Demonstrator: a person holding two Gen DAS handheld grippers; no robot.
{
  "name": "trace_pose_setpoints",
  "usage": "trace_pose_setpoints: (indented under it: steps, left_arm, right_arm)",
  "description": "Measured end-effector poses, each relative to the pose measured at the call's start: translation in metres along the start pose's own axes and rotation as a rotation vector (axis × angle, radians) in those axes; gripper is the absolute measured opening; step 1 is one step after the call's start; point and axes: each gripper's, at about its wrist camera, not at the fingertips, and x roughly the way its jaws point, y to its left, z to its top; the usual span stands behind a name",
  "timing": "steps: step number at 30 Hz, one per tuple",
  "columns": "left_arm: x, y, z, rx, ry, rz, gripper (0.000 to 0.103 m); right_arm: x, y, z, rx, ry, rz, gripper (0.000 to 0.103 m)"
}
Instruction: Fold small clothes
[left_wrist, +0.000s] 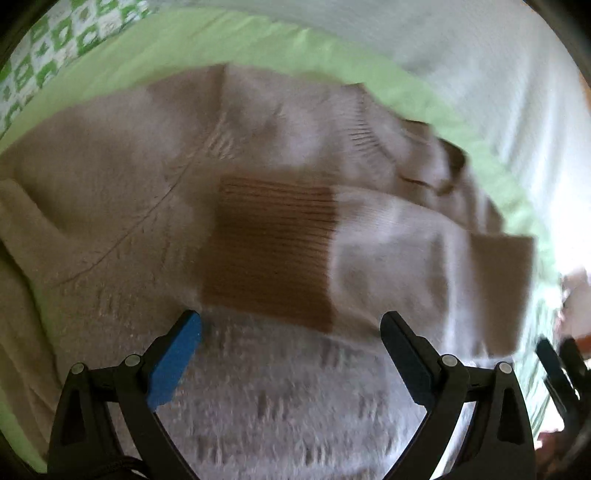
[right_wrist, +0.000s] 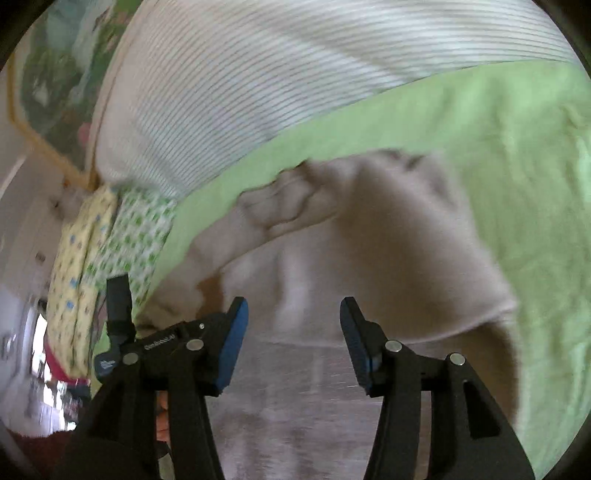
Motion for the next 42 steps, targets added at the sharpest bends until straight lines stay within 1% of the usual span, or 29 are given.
trace_pose_setpoints:
  steps: [1, 2, 3, 4, 5, 6, 7, 8, 9, 10, 11, 13, 15, 16, 19, 24, 25, 26, 27, 28, 29, 31, 32, 34, 37, 39, 42]
  left_arm:
    - [0.003, 0.002, 0.003, -0.038, -0.008, -0.009, 0.097]
    - [0.004, 0.005, 0.006, -0.068, -0.031, -0.020, 0.096]
    - [0.002, 0.007, 0.008, -0.081, -0.056, -0.028, 0.093]
    - [0.001, 0.008, 0.010, -0.085, -0.087, -0.040, 0.076]
    - [0.001, 0.008, 0.012, -0.082, -0.095, -0.039, 0.063]
    - [0.001, 0.010, 0.015, -0.074, -0.094, -0.047, 0.041]
    - [-0.001, 0.012, 0.016, -0.075, -0.087, -0.091, 0.017]
    - [-0.005, 0.016, 0.017, -0.084, -0.071, -0.157, 0.005]
    - [-0.013, 0.020, 0.015, -0.095, -0.073, -0.202, 0.006]
    - [-0.027, 0.024, 0.012, -0.096, -0.093, -0.248, 0.006]
    - [-0.042, 0.027, 0.006, -0.078, -0.118, -0.274, 0.006]
    - [-0.062, 0.035, -0.005, -0.053, -0.160, -0.258, 0.006]
    - [-0.066, 0.049, -0.014, -0.070, -0.162, -0.262, 0.006]
    - [-0.062, 0.057, -0.017, -0.076, -0.147, -0.261, 0.006]
    - [-0.051, 0.068, -0.020, -0.100, -0.105, -0.259, 0.006]
    - [-0.057, 0.068, -0.025, -0.059, -0.137, -0.282, 0.006]
    - [-0.058, 0.067, -0.026, -0.053, -0.134, -0.284, 0.006]
    - [-0.058, 0.065, -0.027, -0.047, -0.126, -0.288, 0.006]
    - [-0.056, 0.064, -0.028, -0.040, -0.118, -0.291, 0.006]
    - [-0.057, 0.063, -0.028, -0.038, -0.114, -0.298, 0.006]
    - [-0.059, 0.060, -0.031, -0.033, -0.115, -0.308, 0.006]
    - [-0.057, 0.049, -0.025, -0.016, -0.124, -0.329, 0.006]
    - [-0.060, 0.049, -0.031, -0.008, -0.126, -0.339, 0.006]
    - [-0.056, 0.037, -0.027, 0.023, -0.144, -0.359, 0.006]
    - [-0.045, 0.023, -0.021, 0.087, -0.159, -0.366, 0.006]
    - [-0.034, 0.027, -0.019, 0.105, -0.150, -0.325, 0.006]
    - [-0.020, 0.050, -0.021, 0.076, -0.113, -0.279, 0.007]
  right_arm:
    - [-0.004, -0.006, 0.000, 0.006, -0.020, -0.001, 0.053]
    - [-0.013, -0.014, 0.003, 0.026, -0.046, -0.023, 0.053]
    - [-0.020, -0.024, 0.004, 0.042, -0.062, -0.033, 0.053]
    - [-0.023, -0.028, 0.007, 0.057, -0.076, -0.043, 0.053]
    - [-0.026, -0.032, 0.008, 0.072, -0.089, -0.054, 0.053]
    - [-0.030, -0.037, 0.011, 0.085, -0.103, -0.069, 0.053]
    - [-0.033, -0.041, 0.014, 0.093, -0.113, -0.081, 0.053]
    - [-0.037, -0.045, 0.018, 0.105, -0.135, -0.107, 0.053]
    - [-0.038, -0.048, 0.021, 0.115, -0.155, -0.121, 0.053]
    - [-0.041, -0.053, 0.025, 0.128, -0.172, -0.131, 0.053]
    - [-0.042, -0.058, 0.029, 0.138, -0.181, -0.143, 0.053]
    - [-0.040, -0.069, 0.041, 0.152, -0.192, -0.181, 0.053]
    - [-0.032, -0.080, 0.053, 0.155, -0.188, -0.223, 0.053]
    - [-0.026, -0.084, 0.058, 0.155, -0.177, -0.243, 0.053]
    - [-0.003, -0.091, 0.071, 0.138, -0.122, -0.265, 0.053]
    - [0.054, -0.090, 0.078, 0.055, 0.025, -0.342, 0.053]
    - [0.064, -0.090, 0.077, 0.043, 0.051, -0.351, 0.053]
    - [0.073, -0.090, 0.076, 0.031, 0.071, -0.338, 0.053]
    - [0.078, -0.089, 0.075, 0.015, 0.086, -0.324, 0.029]
    - [0.080, -0.089, 0.077, 0.005, 0.095, -0.332, 0.008]
    - [0.073, -0.090, 0.082, 0.008, 0.071, -0.355, 0.008]
    - [0.053, -0.098, 0.095, 0.048, 0.007, -0.350, 0.007]
    - [0.046, -0.101, 0.100, 0.059, -0.010, -0.345, 0.007]
    - [0.039, -0.106, 0.109, 0.046, -0.020, -0.357, 0.007]
    - [0.042, -0.109, 0.108, 0.013, -0.014, -0.368, 0.007]
    - [0.046, -0.116, 0.102, 0.014, -0.010, -0.379, 0.007]
    - [0.053, -0.127, 0.092, 0.045, -0.006, -0.367, 0.007]
